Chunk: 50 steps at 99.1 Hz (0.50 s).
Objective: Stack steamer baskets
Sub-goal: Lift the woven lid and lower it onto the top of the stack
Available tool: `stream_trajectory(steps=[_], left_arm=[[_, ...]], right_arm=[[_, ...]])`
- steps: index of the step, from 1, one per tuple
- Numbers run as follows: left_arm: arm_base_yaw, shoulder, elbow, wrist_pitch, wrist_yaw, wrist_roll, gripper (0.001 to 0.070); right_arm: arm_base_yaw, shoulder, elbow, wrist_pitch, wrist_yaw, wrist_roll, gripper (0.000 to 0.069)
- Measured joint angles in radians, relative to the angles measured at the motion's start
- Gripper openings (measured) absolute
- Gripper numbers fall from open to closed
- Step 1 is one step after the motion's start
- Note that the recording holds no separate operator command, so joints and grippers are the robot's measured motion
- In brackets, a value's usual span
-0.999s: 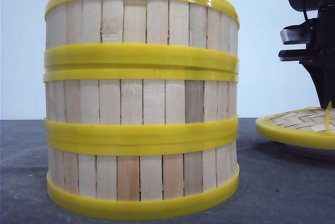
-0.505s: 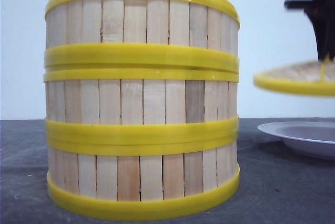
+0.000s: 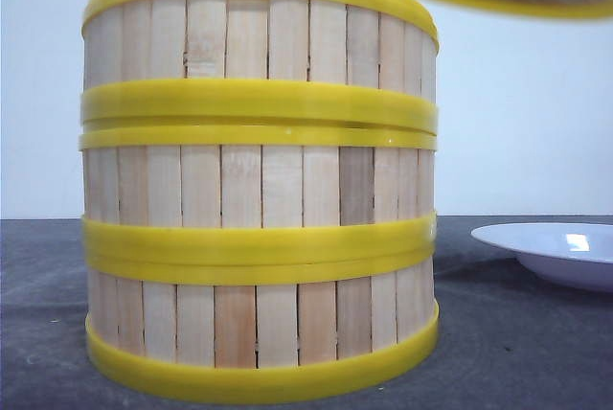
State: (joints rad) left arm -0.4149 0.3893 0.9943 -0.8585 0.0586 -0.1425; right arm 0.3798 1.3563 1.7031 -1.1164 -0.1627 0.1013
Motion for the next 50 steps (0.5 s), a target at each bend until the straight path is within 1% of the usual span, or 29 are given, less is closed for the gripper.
stream_trajectory(steps=[11, 27, 50], left_arm=[[0.000, 0.000, 0.000, -0.003, 0.000, 0.000, 0.0275], [0.000, 0.000, 0.000, -0.003, 0.000, 0.000, 0.0275], [0.000, 0.000, 0.000, -0.003, 0.000, 0.000, 0.0275]], right_arm=[[0.108, 0.000, 0.043, 0.003, -0.002, 0.000, 0.0051], [0.241, 0.024, 0.059, 0.003, -0.002, 0.005, 0.0051], [0.360, 0.113, 0.060, 0.015, -0.002, 0.008, 0.0051]])
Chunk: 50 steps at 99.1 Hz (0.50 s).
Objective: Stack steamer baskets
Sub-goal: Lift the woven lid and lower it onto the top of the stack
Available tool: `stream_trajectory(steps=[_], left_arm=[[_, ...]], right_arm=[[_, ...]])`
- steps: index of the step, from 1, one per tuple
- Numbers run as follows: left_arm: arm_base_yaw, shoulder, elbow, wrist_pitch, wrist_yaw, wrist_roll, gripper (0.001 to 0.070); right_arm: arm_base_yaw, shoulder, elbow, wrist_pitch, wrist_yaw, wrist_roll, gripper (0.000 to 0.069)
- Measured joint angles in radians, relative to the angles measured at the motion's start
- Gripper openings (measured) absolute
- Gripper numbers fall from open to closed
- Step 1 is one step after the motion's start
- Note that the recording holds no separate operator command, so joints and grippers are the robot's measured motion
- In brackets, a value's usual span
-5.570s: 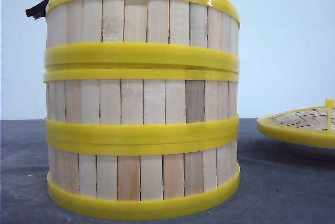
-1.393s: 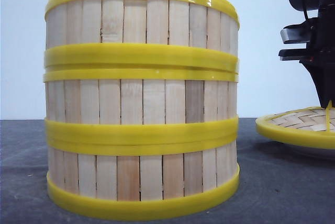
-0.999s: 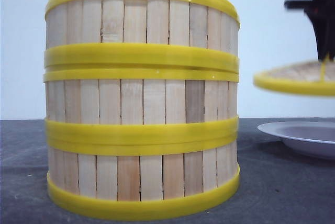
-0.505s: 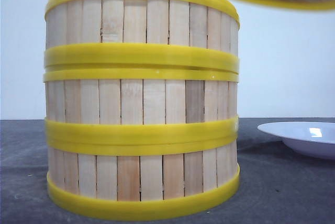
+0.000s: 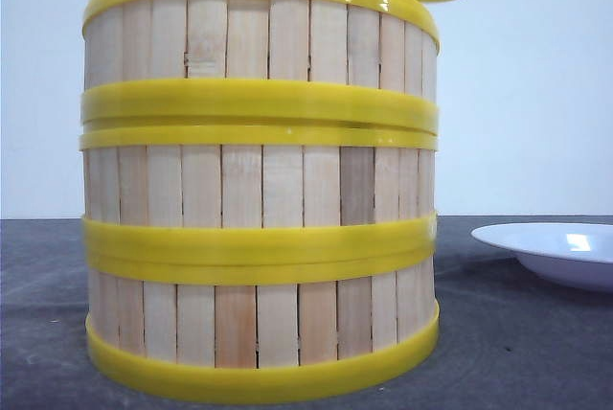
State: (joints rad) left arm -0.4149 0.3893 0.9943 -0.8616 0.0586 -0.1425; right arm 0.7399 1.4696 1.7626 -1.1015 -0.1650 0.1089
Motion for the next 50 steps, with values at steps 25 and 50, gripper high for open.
stream_trajectory(steps=[25, 50], left_arm=[[0.000, 0.000, 0.000, -0.002, 0.000, 0.000, 0.0275], [0.000, 0.000, 0.000, -0.002, 0.000, 0.000, 0.0275]], right_arm=[[0.063, 0.059, 0.000, 0.003, 0.002, 0.000, 0.0051], [0.085, 0.098, 0.000, -0.052, 0.007, -0.006, 0.0051]])
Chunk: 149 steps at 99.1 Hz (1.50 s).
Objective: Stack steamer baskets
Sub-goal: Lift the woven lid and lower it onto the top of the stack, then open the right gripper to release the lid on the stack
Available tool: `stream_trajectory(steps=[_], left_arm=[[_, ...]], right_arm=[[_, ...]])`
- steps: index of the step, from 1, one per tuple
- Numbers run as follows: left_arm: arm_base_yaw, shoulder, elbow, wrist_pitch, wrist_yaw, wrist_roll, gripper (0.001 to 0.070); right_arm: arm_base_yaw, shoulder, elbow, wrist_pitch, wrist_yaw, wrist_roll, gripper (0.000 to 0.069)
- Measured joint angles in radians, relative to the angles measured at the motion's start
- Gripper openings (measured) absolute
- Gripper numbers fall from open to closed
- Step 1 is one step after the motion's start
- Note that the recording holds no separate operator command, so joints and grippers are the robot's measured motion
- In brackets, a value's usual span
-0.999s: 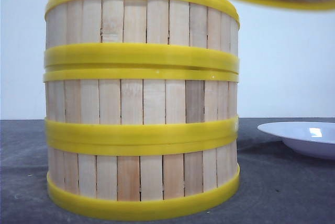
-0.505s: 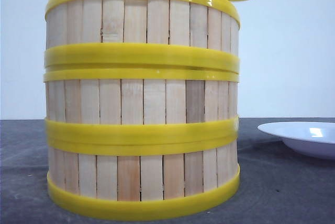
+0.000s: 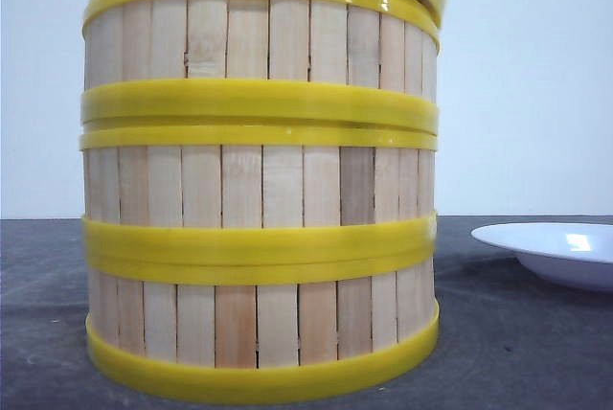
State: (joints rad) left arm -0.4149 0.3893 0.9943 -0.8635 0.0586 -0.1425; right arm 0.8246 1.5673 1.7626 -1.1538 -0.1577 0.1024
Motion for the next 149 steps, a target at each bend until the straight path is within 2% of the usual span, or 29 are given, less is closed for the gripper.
stream_trajectory(steps=[135, 142, 149], left_arm=[[0.000, 0.000, 0.000, 0.006, 0.000, 0.000, 0.0275], [0.000, 0.000, 0.000, 0.006, 0.000, 0.000, 0.0275], [0.000, 0.000, 0.000, 0.004, 0.000, 0.000, 0.0275]], right_arm=[[0.037, 0.075, 0.000, 0.051, 0.039, -0.009, 0.0051], [0.037, 0.075, 0.000, 0.051, 0.039, -0.009, 0.0078], [0.038, 0.075, 0.000, 0.058, 0.037, -0.009, 0.0170]])
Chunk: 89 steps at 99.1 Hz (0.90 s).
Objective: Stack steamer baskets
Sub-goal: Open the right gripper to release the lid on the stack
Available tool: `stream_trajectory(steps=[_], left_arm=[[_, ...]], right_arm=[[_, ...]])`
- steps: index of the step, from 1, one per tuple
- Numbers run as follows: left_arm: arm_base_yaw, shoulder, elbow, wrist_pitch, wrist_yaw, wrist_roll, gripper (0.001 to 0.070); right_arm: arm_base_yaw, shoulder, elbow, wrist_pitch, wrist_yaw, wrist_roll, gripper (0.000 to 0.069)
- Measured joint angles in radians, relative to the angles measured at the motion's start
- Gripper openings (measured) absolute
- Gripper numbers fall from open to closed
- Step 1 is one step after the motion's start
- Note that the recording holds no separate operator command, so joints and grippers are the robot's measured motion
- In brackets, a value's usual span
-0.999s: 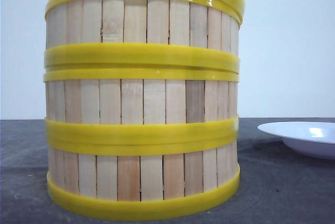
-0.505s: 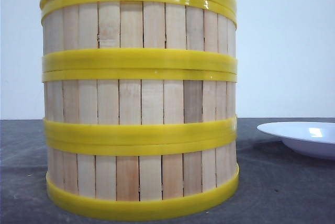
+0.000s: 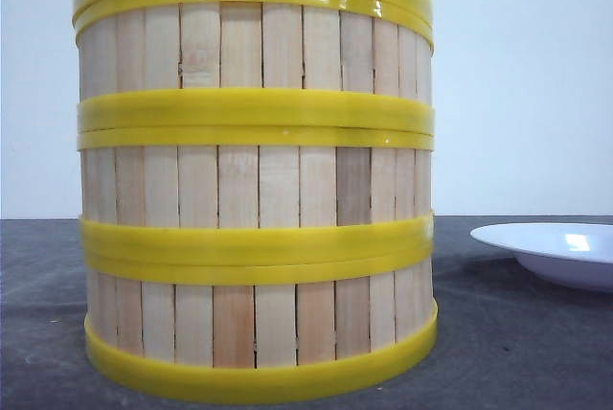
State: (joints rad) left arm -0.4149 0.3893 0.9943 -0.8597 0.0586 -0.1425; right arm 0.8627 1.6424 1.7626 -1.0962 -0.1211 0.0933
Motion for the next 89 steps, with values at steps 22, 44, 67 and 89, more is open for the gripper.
stream_trajectory(steps=[22, 44, 67, 89], left_arm=[[0.000, 0.000, 0.000, -0.014, 0.000, 0.000, 0.0275], [0.000, 0.000, 0.000, -0.016, 0.000, 0.000, 0.0275], [0.000, 0.000, 0.000, -0.016, 0.000, 0.000, 0.0275], [0.000, 0.000, 0.000, -0.010, 0.000, -0.001, 0.0275]], right_arm=[[0.001, 0.000, 0.010, 0.018, 0.070, -0.012, 0.0312], [0.002, -0.084, 0.096, 0.040, 0.187, -0.023, 0.0316], [0.037, -0.307, 0.137, 0.083, 0.301, -0.034, 0.0329], [0.082, -0.456, 0.137, 0.009, 0.442, -0.038, 0.0331]])
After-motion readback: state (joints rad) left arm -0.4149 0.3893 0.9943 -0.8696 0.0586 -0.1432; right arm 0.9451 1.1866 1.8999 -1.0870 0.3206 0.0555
